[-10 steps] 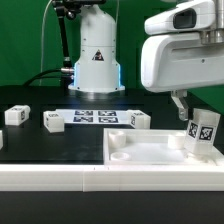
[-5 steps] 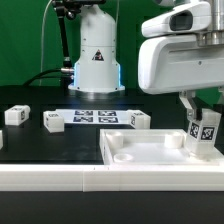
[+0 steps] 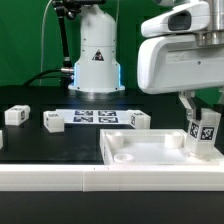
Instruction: Assemble one leg
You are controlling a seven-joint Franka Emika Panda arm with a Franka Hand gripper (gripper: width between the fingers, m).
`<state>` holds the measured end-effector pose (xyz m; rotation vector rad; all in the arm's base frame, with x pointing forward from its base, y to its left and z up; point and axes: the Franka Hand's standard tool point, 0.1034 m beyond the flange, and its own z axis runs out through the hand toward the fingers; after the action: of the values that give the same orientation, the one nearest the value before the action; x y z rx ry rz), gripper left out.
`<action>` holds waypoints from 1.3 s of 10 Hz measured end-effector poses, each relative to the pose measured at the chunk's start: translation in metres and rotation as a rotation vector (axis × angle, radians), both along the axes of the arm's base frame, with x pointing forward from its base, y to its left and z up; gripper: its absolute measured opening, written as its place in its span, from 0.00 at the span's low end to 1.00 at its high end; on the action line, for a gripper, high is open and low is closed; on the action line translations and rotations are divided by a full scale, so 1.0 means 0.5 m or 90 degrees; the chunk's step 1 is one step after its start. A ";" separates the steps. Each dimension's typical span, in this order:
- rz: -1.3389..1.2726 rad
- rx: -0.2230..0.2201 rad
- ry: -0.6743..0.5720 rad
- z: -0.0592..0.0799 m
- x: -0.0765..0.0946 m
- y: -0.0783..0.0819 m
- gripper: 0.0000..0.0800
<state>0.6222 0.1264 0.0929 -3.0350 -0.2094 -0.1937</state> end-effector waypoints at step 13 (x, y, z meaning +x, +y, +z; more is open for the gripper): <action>-0.749 0.110 0.030 -0.002 -0.003 -0.018 0.38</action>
Offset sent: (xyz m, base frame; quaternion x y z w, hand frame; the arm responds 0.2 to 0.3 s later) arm -0.0108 0.0039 -0.0047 -0.0074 0.0097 0.1856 0.9826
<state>0.6209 0.1175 0.0918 -2.5614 1.4907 -0.1847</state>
